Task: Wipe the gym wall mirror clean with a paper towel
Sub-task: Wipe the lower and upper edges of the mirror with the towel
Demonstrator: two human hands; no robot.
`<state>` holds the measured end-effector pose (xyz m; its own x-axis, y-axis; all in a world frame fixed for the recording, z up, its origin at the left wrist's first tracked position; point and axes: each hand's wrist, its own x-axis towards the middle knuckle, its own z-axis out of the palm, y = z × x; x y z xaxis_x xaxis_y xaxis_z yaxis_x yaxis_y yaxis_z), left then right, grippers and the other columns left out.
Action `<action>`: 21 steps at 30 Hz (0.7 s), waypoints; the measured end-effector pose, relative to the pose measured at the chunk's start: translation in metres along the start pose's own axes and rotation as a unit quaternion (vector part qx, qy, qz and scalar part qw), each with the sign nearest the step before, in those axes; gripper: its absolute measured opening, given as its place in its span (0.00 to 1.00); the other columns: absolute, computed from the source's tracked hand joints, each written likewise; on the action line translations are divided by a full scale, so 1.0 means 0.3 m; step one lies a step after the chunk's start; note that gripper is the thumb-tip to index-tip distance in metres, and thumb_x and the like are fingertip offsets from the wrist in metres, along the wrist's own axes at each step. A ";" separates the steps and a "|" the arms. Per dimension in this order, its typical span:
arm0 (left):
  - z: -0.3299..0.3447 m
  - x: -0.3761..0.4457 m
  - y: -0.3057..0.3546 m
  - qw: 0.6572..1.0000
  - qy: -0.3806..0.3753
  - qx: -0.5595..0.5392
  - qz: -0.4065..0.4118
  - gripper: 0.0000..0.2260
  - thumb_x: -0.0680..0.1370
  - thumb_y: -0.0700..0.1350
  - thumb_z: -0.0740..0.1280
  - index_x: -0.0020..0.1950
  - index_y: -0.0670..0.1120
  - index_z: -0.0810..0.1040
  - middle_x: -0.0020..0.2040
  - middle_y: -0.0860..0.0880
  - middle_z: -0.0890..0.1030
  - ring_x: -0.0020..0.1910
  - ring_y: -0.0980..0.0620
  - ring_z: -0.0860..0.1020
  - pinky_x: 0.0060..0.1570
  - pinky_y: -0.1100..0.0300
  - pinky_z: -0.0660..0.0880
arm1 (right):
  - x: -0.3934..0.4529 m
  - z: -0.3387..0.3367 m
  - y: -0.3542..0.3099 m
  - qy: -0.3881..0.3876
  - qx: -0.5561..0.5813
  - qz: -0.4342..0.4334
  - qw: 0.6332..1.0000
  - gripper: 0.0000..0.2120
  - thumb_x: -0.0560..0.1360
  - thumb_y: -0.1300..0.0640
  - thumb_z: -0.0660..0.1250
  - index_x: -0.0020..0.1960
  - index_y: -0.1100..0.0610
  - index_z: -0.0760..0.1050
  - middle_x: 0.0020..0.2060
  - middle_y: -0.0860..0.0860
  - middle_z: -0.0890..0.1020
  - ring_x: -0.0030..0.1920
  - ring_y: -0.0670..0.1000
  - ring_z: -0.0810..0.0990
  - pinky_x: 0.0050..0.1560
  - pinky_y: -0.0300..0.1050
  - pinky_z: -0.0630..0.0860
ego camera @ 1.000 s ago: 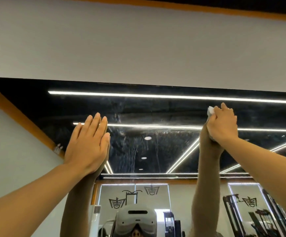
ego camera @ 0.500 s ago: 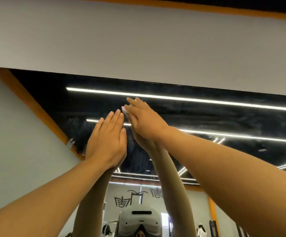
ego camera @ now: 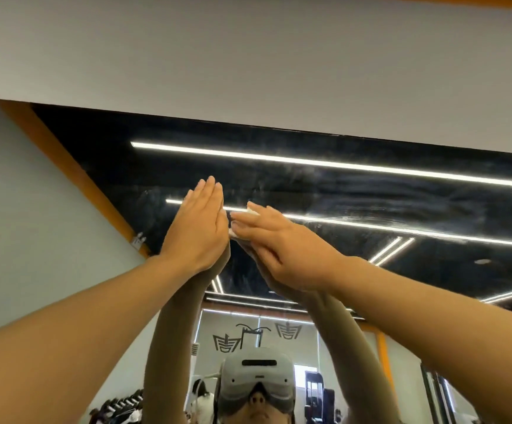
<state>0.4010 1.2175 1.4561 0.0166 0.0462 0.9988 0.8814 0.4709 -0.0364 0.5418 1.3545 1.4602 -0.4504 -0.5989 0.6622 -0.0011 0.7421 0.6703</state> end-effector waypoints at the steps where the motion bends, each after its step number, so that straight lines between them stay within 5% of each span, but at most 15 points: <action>1: -0.012 -0.003 -0.021 1.000 -0.016 0.010 0.022 0.24 0.87 0.47 0.47 0.82 0.45 0.47 0.83 0.50 0.46 0.80 0.56 0.41 0.73 0.65 0.36 | -0.037 0.003 -0.013 -0.020 -0.006 -0.017 1.000 0.22 0.84 0.51 0.49 0.76 0.50 0.67 0.78 0.46 0.63 0.79 0.46 0.50 0.75 0.36 0.40; 8: -0.020 -0.022 -0.077 0.996 -0.032 0.031 0.078 0.33 0.79 0.59 0.37 0.82 0.47 0.46 0.82 0.52 0.46 0.76 0.62 0.38 0.71 0.69 0.33 | -0.104 -0.006 0.010 -0.083 -0.058 -0.105 0.989 0.23 0.83 0.50 0.51 0.77 0.50 0.67 0.78 0.46 0.63 0.79 0.45 0.49 0.76 0.37 0.45; 13: -0.014 -0.026 -0.082 0.996 -0.015 0.033 0.080 0.32 0.79 0.59 0.37 0.82 0.48 0.46 0.82 0.53 0.45 0.75 0.64 0.38 0.69 0.72 0.31 | 0.041 -0.035 0.082 -0.008 -0.044 0.052 0.998 0.24 0.84 0.51 0.53 0.79 0.49 0.59 0.80 0.45 0.56 0.79 0.43 0.44 0.74 0.35 0.41; 21: -0.030 -0.034 -0.064 0.996 -0.005 0.037 0.077 0.29 0.81 0.56 0.39 0.82 0.48 0.45 0.82 0.53 0.44 0.76 0.63 0.38 0.67 0.72 0.29 | 0.309 -0.040 0.103 0.103 -0.101 0.291 0.946 0.23 0.85 0.59 0.53 0.79 0.59 0.58 0.81 0.54 0.55 0.80 0.58 0.46 0.78 0.54 0.43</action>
<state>0.3882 1.2002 1.4468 0.1447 0.1310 0.9808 0.8316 0.5211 -0.1922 0.5106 1.3184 1.5462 -0.1397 -0.1674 0.9759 0.3731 0.9041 0.2085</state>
